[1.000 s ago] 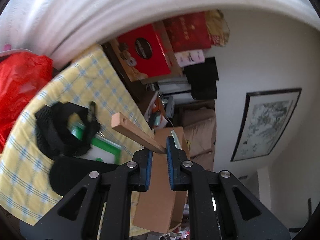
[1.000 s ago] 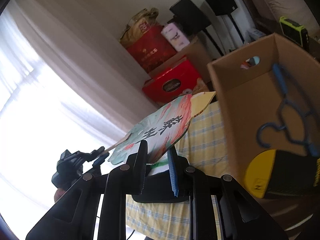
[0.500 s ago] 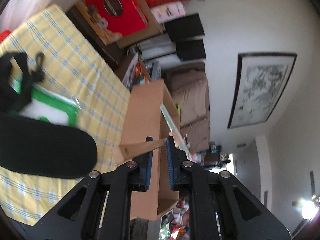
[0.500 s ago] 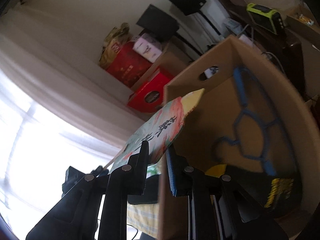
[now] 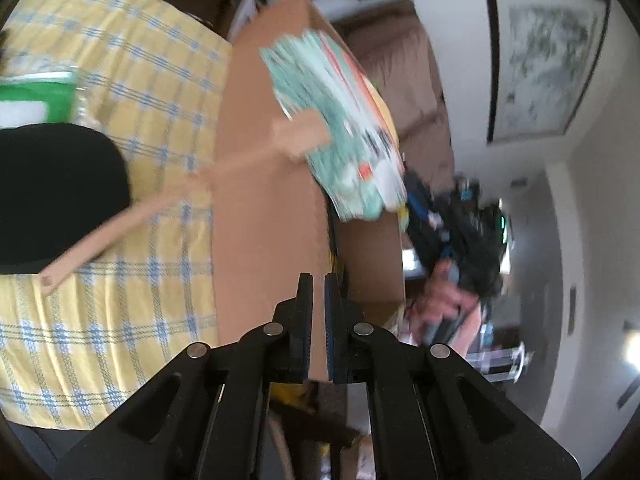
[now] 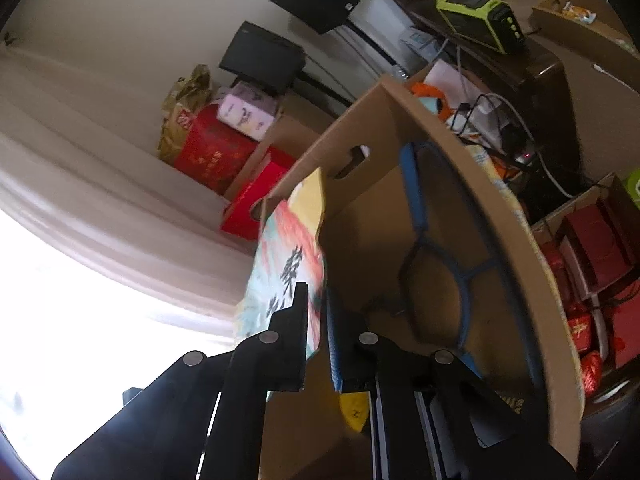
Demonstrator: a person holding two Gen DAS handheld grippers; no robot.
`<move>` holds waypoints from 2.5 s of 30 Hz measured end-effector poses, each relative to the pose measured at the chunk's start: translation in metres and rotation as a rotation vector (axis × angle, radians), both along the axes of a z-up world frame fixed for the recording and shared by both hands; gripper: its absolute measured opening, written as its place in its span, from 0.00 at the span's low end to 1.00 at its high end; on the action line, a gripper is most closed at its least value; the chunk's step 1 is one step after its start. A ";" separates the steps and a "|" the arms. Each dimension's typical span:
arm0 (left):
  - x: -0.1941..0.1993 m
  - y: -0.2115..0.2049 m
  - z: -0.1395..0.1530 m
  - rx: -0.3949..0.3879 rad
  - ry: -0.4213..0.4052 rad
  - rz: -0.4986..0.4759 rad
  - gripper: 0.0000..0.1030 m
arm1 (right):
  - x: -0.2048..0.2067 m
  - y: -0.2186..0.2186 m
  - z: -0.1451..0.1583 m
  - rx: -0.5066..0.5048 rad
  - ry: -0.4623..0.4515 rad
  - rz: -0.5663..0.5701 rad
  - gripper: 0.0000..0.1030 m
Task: Organize objects
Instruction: 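Carry the fan over the cardboard box with the left tool, then lower the fan into the box and open the left tool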
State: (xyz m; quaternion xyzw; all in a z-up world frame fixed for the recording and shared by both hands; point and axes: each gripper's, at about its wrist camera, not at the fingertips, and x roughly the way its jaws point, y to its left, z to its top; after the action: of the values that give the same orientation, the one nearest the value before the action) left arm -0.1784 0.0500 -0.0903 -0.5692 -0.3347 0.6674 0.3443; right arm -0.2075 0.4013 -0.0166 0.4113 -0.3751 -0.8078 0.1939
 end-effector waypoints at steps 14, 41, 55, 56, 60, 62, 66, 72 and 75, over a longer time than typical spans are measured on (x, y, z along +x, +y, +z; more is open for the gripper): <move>0.005 -0.031 0.092 -0.371 0.274 -0.064 0.67 | -0.016 -0.008 -0.023 0.053 -0.057 0.014 0.09; 0.013 0.024 0.042 -0.632 0.343 -0.297 0.07 | -0.010 -0.029 -0.013 0.054 -0.069 0.067 0.22; 0.021 0.043 0.056 -0.566 0.357 -0.289 0.08 | -0.006 -0.067 -0.019 0.027 -0.059 0.093 0.16; 0.022 0.044 0.058 -0.554 0.359 -0.286 0.08 | -0.006 -0.066 -0.018 0.019 -0.053 0.092 0.15; 0.027 0.058 0.075 -0.538 0.400 -0.285 0.09 | -0.005 -0.054 -0.004 0.022 -0.029 0.082 0.15; 0.026 0.067 0.081 -0.534 0.416 -0.290 0.09 | -0.006 -0.046 0.004 0.023 -0.017 0.075 0.15; 0.020 0.093 0.087 -0.529 0.435 -0.297 0.10 | -0.009 -0.024 0.019 0.043 -0.002 0.059 0.15; 0.011 0.129 0.079 -0.515 0.417 -0.300 0.10 | -0.026 0.001 0.023 0.113 -0.028 0.040 0.15; 0.006 0.143 0.068 -0.519 0.392 -0.304 0.10 | -0.037 0.008 0.017 0.148 -0.057 0.034 0.15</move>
State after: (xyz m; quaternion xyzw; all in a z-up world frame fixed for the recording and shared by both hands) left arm -0.1720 0.1928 -0.0219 -0.5422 0.0068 0.7678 0.3412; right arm -0.2443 0.4091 -0.0001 0.4535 -0.3124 -0.8180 0.1661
